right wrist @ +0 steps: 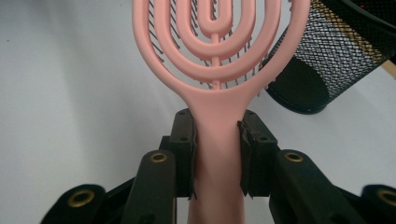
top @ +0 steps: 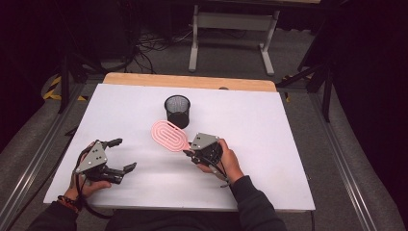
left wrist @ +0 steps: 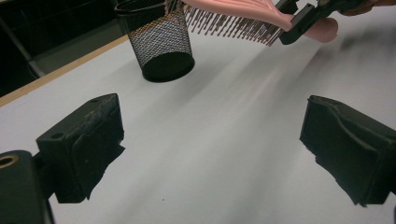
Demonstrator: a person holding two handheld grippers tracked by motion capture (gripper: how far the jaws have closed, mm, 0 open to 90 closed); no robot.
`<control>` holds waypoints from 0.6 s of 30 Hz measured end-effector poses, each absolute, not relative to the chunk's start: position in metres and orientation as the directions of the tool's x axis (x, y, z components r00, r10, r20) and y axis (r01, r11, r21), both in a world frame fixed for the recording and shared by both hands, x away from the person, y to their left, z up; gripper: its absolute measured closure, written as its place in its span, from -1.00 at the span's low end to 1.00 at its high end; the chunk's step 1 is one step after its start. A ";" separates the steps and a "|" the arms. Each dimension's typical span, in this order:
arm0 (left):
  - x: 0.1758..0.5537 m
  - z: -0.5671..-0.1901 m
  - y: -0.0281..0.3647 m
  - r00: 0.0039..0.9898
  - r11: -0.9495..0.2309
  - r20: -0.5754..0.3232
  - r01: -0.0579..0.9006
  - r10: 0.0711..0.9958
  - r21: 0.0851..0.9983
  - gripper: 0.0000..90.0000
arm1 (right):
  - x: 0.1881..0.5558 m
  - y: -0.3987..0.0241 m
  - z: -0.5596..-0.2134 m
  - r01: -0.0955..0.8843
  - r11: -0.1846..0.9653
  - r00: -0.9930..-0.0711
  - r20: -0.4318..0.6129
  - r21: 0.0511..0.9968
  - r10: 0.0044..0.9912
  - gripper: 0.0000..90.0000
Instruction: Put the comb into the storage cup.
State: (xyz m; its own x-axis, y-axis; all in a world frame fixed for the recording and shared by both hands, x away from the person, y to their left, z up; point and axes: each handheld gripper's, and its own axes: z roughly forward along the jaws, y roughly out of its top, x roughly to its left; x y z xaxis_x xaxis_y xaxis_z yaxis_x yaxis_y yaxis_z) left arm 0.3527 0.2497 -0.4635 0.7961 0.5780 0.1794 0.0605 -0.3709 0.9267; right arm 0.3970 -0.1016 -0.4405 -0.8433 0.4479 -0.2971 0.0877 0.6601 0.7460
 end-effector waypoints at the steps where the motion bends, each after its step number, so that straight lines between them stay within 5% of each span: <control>1: 0.352 -0.463 0.249 0.797 -0.371 0.180 0.059 0.576 0.927 -0.85 | 0.397 -0.102 -0.440 0.088 0.660 -0.843 -0.297 0.746 0.448 0.55; 18: 0.351 -0.453 0.239 0.818 -0.356 0.183 0.028 0.545 0.934 -0.83 | 0.381 -0.109 -0.430 0.033 0.607 -0.788 -0.353 0.794 0.505 0.55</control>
